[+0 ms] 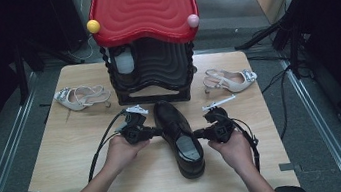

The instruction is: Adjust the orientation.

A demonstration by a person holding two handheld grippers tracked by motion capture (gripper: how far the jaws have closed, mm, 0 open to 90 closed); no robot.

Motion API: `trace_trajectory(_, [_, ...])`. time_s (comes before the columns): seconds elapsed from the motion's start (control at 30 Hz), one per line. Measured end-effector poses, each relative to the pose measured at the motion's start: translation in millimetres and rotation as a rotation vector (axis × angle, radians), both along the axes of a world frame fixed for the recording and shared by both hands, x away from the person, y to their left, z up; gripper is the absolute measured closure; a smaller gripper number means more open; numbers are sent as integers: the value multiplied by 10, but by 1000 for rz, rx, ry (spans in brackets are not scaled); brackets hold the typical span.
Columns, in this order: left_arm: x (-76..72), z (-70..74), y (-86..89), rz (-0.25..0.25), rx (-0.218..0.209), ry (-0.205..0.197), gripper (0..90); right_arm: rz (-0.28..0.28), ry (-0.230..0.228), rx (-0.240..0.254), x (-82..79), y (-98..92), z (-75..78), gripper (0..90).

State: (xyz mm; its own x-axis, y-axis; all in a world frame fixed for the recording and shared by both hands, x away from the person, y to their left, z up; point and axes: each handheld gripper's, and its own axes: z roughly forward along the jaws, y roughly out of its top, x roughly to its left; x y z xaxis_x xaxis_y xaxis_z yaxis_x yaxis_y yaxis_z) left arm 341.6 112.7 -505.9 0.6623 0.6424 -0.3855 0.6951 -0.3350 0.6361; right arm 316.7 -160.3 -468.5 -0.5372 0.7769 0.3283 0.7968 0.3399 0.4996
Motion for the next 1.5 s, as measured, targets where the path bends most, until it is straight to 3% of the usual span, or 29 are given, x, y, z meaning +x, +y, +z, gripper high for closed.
trace_trajectory(0.2, [61,-4,-59,-4,1,1,881,-16,-12,41,-54,-12,4,890])
trace_trajectory(0.57, [137,-20,-82,-7,-7,5,859,-31,8,46,-48,-1,-6,887])
trace_trajectory(0.73, [146,24,-15,-8,-12,16,774,-44,16,63,-40,-66,72,858])
trace_trajectory(0.8, [96,131,46,-21,17,-23,737,-39,11,69,-71,-70,153,849])
trace_trajectory(1.0, [63,327,156,-47,-9,-20,566,-5,9,76,-158,15,360,806])
trace_trajectory(1.1, [44,478,232,-53,-16,-29,518,18,43,96,-202,110,434,770])
trace_trajectory(1.23, [46,595,277,-49,-30,-43,499,49,74,108,-226,207,431,723])
trace_trajectory(1.37, [74,810,371,-33,-58,-73,496,77,127,96,-214,392,345,682])
trace_trajectory(1.5, [98,918,426,-26,-65,-83,492,94,164,70,-199,523,246,645])
